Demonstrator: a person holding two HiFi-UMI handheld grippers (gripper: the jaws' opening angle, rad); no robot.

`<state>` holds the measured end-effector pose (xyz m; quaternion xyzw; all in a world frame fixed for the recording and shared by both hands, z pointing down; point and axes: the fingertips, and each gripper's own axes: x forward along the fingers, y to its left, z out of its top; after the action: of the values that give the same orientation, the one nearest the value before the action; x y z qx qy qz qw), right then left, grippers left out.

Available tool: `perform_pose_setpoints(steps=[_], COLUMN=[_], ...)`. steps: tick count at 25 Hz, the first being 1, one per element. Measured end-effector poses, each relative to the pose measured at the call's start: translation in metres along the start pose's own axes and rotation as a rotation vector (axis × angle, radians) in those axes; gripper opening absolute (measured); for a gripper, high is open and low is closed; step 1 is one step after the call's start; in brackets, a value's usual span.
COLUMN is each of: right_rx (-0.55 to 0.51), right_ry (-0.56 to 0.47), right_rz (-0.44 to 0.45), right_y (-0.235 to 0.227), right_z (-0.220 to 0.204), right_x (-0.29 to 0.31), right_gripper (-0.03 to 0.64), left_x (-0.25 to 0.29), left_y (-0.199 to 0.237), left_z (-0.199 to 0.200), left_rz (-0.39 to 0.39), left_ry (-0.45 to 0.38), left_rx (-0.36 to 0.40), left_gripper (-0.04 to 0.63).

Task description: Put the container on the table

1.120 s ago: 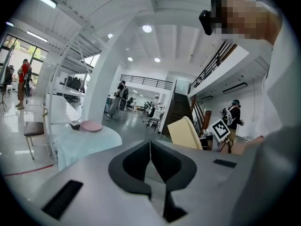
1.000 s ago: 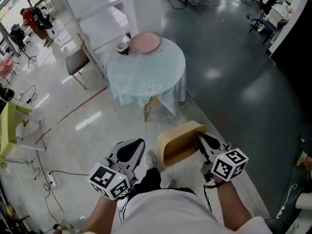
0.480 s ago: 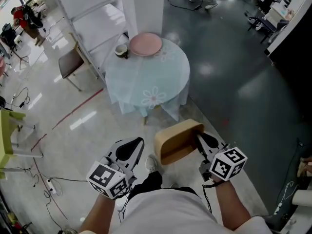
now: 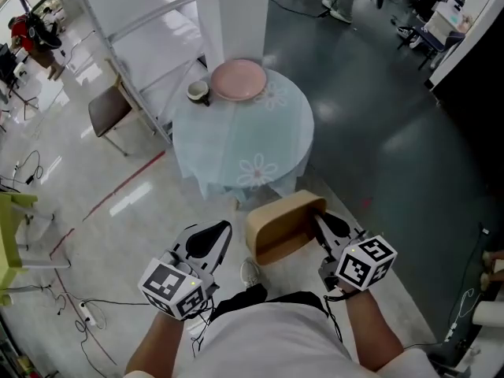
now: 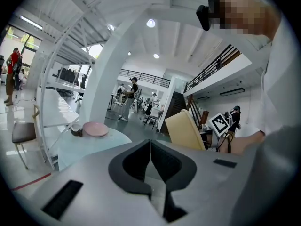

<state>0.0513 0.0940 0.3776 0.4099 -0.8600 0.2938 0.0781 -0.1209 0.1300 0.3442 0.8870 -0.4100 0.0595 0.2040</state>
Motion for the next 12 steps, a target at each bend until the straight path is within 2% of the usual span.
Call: perform_pose_setpoints(steps=[12], right_rx=[-0.003], right_ry=[-0.008], right_rz=[-0.014], right_y=[-0.004], right_z=[0.021], right_x=[0.036], right_gripper=[0.025], left_x=[0.014], left_y=[0.038], left_z=[0.014], left_rz=[-0.013], left_ry=[-0.002], left_rx=[0.0], left_gripper=[0.026])
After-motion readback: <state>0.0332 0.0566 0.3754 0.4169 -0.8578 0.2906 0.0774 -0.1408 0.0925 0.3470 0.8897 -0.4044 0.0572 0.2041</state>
